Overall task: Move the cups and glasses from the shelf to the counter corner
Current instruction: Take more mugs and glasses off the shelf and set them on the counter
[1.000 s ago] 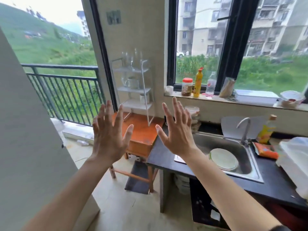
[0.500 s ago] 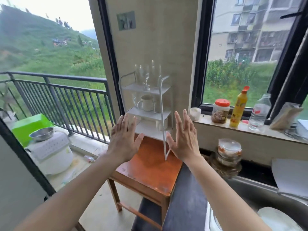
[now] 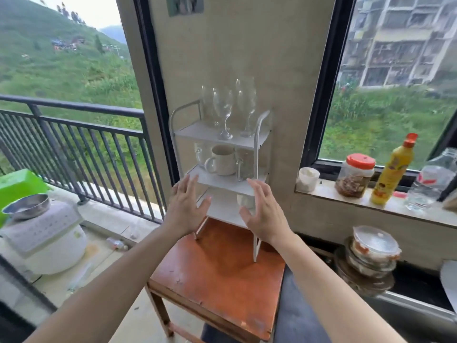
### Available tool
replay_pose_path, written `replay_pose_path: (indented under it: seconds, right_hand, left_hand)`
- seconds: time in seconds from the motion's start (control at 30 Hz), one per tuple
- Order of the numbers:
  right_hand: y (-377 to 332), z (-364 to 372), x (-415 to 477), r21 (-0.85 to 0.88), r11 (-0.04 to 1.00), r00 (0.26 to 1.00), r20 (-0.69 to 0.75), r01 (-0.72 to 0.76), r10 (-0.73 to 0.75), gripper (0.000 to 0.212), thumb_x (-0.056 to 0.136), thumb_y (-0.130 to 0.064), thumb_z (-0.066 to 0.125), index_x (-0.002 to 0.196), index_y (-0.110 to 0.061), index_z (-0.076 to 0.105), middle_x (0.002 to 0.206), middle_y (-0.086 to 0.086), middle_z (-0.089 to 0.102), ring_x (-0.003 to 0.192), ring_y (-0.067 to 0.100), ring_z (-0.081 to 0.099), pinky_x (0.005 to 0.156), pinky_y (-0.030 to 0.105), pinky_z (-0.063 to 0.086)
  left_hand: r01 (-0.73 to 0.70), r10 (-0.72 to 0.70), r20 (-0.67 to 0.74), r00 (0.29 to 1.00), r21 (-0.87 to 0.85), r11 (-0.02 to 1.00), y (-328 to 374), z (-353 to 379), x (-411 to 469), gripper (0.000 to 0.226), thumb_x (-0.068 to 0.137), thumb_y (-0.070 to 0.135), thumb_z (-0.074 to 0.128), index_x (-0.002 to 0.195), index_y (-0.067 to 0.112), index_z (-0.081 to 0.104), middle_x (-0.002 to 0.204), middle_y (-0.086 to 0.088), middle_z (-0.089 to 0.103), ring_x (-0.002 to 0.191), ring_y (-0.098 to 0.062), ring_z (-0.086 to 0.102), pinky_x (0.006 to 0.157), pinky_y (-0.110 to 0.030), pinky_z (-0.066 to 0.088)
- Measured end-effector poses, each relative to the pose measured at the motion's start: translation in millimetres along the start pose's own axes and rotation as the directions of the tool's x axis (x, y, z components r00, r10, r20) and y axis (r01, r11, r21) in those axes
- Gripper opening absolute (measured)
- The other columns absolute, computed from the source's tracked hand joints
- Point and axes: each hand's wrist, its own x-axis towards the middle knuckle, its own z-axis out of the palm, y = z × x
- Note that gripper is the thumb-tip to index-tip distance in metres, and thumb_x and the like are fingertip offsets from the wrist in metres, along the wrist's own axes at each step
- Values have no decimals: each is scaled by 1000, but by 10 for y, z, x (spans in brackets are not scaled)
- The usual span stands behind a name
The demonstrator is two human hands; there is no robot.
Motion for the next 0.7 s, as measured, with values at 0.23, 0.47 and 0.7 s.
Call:
replay_pose_path:
  seconds: [0.23,0.47,0.7]
  right_hand:
    - [-96,413,732,266,923,960,41,-278,278,70,98,-30,63,158,-19,28,150,3,41,134,16,45,113,36,40]
    - [-57,822,1207,438,801,852,-131,-409,507,56,96,-30,65,146,-20,43,135,-4,56,129,16,51,104,27,43]
    - [-8,916,1332,652,600,733,-100,-463,673,44,98,-62,47,101,-21,62,84,-9,62,77,7,63,86,46,59]
  left_hand:
    - [84,-57,111,992,-257,963,-358,340,927,75,95,39,59,156,18,20,162,-10,19,150,-27,12,120,-42,16]
    - [-4,59,132,990,-384,923,-633,682,1399,69,92,31,65,151,20,31,148,-6,37,139,-26,34,114,-39,28]
    - [114,17,183,983,-681,724,-619,734,1587,51,93,30,65,138,23,41,100,-2,60,98,-15,61,81,-32,54]
